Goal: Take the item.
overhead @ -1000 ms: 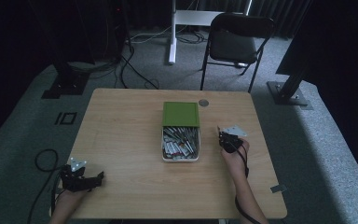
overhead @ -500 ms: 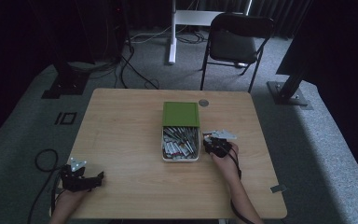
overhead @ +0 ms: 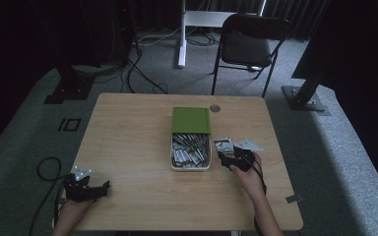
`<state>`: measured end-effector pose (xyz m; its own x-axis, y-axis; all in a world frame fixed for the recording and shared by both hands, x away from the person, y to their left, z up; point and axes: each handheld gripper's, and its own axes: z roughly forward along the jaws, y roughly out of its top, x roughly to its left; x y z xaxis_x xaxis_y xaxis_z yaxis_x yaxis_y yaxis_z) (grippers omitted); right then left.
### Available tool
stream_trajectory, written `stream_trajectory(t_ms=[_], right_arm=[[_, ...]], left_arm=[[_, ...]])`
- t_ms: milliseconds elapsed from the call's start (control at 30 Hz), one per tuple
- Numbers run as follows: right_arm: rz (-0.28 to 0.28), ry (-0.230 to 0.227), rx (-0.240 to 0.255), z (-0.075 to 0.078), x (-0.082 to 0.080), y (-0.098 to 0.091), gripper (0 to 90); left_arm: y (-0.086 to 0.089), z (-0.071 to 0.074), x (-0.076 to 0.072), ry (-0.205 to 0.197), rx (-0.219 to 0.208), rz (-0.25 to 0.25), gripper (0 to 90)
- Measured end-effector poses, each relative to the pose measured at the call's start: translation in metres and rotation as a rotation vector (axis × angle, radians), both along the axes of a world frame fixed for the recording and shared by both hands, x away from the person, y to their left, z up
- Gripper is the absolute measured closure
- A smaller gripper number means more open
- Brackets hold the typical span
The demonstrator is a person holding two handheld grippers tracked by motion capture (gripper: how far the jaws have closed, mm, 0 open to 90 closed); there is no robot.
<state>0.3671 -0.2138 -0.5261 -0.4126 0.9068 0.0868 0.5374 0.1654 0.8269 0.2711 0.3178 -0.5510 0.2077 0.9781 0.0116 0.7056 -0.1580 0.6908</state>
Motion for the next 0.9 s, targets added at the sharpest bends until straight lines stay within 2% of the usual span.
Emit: stream_trajectory(t_ms=[200, 333, 500, 900], right_arm=[[-0.052, -0.014, -0.013, 0.003, -0.013, -0.020, 21.0], [-0.066, -0.008, -0.026, 0.002, -0.019, -0.030, 20.3], [-0.106, 0.008, -0.040, -0.003, -0.028, -0.049, 19.1], [-0.176, 0.047, -0.043, -0.011, -0.040, -0.073, 19.1]], left_arm=[[0.000, 0.000, 0.000, 0.000, 0.000, 0.000, 1.4], [0.000, 0.000, 0.000, 0.000, 0.000, 0.000, 1.4], [0.000, 0.000, 0.000, 0.000, 0.000, 0.000, 1.4], [0.000, 0.000, 0.000, 0.000, 0.000, 0.000, 1.4]])
